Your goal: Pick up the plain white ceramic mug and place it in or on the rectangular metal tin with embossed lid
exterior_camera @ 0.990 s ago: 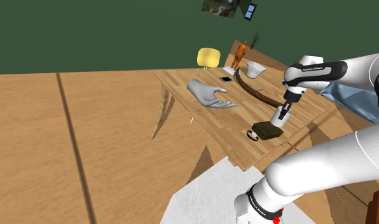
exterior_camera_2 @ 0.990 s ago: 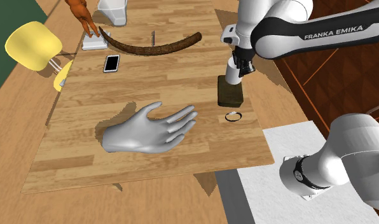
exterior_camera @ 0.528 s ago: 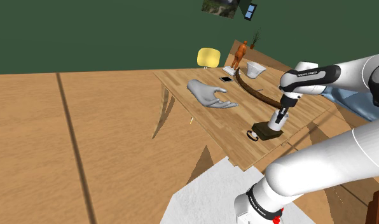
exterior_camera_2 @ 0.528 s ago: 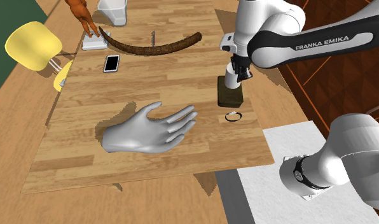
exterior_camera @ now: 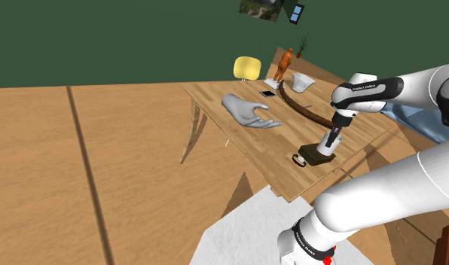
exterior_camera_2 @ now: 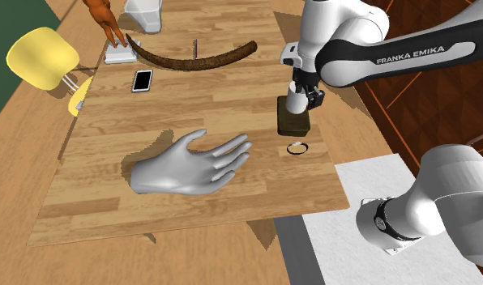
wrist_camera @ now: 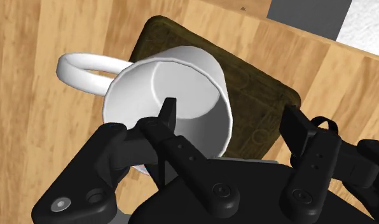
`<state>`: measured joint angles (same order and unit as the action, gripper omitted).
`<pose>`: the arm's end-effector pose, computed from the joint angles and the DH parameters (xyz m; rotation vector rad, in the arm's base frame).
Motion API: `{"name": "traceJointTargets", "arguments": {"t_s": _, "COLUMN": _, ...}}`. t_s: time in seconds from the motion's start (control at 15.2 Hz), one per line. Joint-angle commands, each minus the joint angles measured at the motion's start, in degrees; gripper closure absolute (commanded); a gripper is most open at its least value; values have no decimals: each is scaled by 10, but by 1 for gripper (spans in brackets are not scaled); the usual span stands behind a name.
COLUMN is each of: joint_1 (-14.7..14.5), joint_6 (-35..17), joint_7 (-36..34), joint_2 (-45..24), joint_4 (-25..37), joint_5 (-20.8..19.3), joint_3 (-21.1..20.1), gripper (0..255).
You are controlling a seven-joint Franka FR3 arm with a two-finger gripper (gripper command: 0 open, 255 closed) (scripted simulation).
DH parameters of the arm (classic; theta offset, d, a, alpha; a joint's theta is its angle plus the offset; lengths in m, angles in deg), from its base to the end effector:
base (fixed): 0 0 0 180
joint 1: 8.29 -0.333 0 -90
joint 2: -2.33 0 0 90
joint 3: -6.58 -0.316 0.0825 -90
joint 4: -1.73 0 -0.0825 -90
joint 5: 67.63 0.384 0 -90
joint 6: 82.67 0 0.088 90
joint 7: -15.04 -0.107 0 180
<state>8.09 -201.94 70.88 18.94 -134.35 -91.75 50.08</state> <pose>0.2102 -0.4108 0.3983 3.0791 0.2740 -0.2575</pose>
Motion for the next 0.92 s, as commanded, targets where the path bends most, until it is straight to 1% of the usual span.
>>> {"name": "traceJointTargets", "arguments": {"t_s": 0.0, "joint_1": 0, "joint_6": 0, "joint_7": 0, "joint_2": 0, "joint_4": 0, "joint_5": 0, "joint_3": 0, "gripper": 0}}
{"name": "traceJointTargets", "arguments": {"t_s": 0.13, "joint_1": 0, "joint_6": 0, "joint_7": 0, "joint_2": 0, "joint_4": 0, "joint_5": 0, "joint_3": 0, "gripper": 0}}
{"name": "traceJointTargets", "arguments": {"t_s": 0.4, "joint_1": -3, "joint_6": 80, "joint_7": -5, "joint_2": 31, "joint_4": 49, "joint_5": 3, "joint_3": -28, "gripper": 0}}
{"name": "traceJointTargets", "arguments": {"t_s": 0.86, "joint_1": -2, "joint_6": 80, "joint_7": -5, "joint_2": 31, "joint_4": 49, "joint_5": 3, "joint_3": -28, "gripper": 0}}
